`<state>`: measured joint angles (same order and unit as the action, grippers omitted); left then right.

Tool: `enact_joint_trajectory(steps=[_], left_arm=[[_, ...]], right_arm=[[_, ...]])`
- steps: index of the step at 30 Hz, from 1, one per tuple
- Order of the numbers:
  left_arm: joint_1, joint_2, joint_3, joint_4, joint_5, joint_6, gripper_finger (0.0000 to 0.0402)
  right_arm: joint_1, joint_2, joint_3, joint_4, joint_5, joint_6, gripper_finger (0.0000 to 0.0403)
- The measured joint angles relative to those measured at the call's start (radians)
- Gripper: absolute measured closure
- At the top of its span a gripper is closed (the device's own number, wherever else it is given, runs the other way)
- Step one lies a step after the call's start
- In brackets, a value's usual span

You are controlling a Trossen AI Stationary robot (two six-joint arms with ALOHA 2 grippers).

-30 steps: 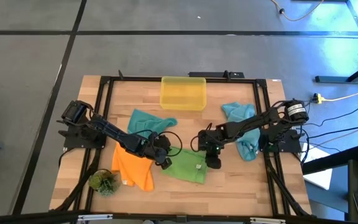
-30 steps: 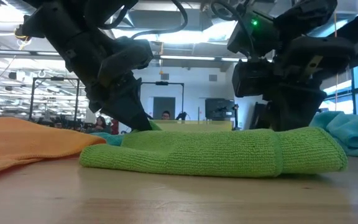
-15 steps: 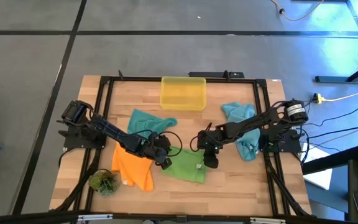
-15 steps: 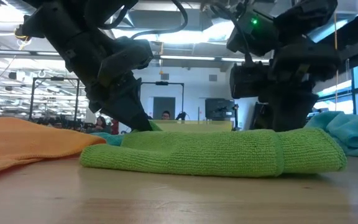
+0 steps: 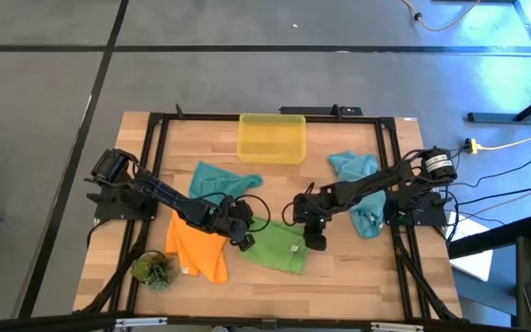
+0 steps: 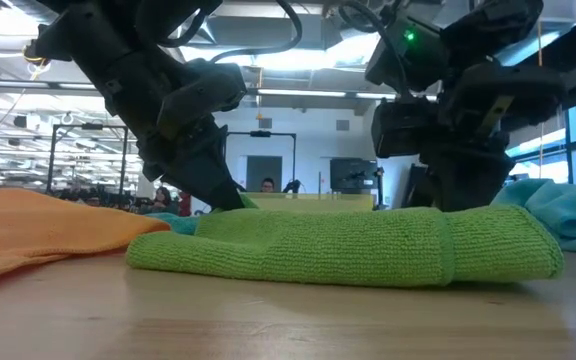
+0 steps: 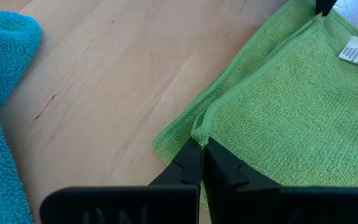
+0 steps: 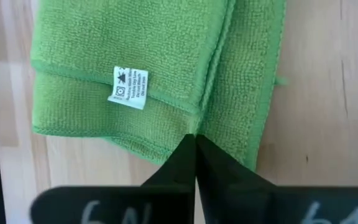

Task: Fold microfiber towels
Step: Fold the green microfiber cloth

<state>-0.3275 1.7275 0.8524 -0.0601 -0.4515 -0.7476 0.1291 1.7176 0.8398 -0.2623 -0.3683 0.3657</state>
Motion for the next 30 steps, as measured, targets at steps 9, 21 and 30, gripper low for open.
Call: enact_joint_trajectory(steps=[9, 21, 30], left_arm=[[-0.002, 0.000, 0.000, 0.001, -0.024, 0.024, 0.0401], [-0.006, 0.000, 0.000, 0.007, -0.076, 0.025, 0.0401], [0.000, 0.000, 0.000, 0.007, -0.087, 0.025, 0.0398]], right_arm=[[0.000, -0.056, 0.000, -0.028, 0.005, 0.020, 0.0400], [0.000, -0.135, 0.000, -0.116, 0.145, 0.023, 0.0401], [0.000, -0.129, -0.001, -0.141, 0.207, 0.022, 0.0382]])
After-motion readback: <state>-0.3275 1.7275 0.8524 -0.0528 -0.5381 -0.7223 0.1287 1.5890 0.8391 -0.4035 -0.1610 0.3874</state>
